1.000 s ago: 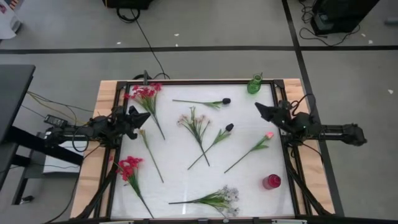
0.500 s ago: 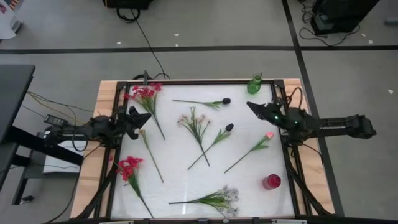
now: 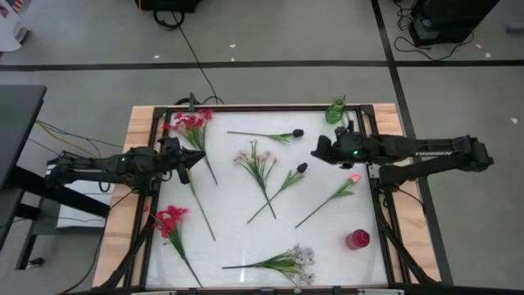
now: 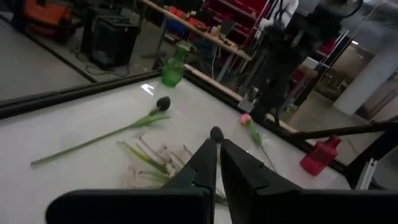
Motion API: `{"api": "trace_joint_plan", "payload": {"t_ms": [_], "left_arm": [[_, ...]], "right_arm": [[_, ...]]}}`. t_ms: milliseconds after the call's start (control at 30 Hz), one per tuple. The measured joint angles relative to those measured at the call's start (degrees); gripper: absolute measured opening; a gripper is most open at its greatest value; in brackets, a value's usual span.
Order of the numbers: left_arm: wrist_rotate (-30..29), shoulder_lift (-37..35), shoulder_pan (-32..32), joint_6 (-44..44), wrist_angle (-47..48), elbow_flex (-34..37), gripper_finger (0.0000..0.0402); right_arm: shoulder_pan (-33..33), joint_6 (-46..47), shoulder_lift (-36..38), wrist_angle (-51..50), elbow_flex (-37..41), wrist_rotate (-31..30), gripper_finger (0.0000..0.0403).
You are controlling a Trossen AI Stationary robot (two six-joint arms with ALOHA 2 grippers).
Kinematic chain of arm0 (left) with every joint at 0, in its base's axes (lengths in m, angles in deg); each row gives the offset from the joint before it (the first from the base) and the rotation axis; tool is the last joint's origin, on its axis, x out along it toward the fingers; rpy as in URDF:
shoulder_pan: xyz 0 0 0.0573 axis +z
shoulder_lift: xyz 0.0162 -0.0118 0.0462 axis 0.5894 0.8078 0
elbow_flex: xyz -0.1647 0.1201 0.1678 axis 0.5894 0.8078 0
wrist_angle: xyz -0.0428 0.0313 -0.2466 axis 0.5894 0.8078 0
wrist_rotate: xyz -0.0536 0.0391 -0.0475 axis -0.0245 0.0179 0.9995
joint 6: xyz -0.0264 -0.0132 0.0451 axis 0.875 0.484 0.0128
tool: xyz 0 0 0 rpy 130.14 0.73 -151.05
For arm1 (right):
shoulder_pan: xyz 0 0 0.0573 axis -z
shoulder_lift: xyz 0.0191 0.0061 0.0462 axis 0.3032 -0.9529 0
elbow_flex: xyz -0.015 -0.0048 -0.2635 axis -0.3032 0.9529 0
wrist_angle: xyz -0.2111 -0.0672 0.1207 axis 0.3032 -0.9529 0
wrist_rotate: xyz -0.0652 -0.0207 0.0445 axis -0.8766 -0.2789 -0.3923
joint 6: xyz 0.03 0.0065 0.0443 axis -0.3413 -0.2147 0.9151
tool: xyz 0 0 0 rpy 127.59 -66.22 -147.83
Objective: Sort flowers into vase by color
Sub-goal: Put the right pink flower into the green vase
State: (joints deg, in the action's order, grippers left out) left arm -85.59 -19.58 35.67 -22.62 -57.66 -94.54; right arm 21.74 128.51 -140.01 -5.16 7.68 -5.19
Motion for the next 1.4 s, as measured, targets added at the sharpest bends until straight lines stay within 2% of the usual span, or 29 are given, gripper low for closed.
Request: {"api": "trace_joint_plan", "payload": {"t_ms": [100,200,367,533,667,767,1033,1233,1400], "left_arm": [[0.0,2.9,0.0,0.1,4.0,-3.4,0.003],[-0.1,5.7,0.0,0.2,7.5,-5.9,0.003],[-0.3,8.8,0.0,2.5,8.0,-7.5,0.0034],[-0.3,9.8,0.7,5.7,7.8,-7.5,0.0086],[1.9,10.6,1.9,7.7,8.3,-7.6,0.0138],[2.9,11.9,2.3,6.0,8.2,-7.6,0.0161],[3.2,16.8,3.2,3.2,0.9,-7.6,0.0167],[3.8,19.7,3.2,1.5,-0.7,-7.6,0.0167],[3.8,22.5,3.2,1.3,-0.7,-7.6,0.0167]], "right_arm": [[-1.4,3.3,-4.3,-10.2,-3.7,3.8,0.0048],[-2.8,8.0,-8.1,-16.2,-5.5,8.3,0.0072],[-4.9,10.6,-13.3,-16.5,-5.7,14.2,0.0114],[-7.5,16.9,-17.0,-16.4,-5.8,15.1,0.0142],[-9.7,20.8,-18.2,-16.4,-5.8,15.4,0.015],[-10.5,21.0,-18.4,-18.7,-5.8,15.3,0.015],[-10.6,21.6,-18.6,-26.9,-5.8,19.8,0.015],[-11.2,23.5,-18.9,-31.6,-5.4,18.8,0.015],[-10.7,29.2,-19.4,-34.9,-0.4,17.8,0.0149]]}}
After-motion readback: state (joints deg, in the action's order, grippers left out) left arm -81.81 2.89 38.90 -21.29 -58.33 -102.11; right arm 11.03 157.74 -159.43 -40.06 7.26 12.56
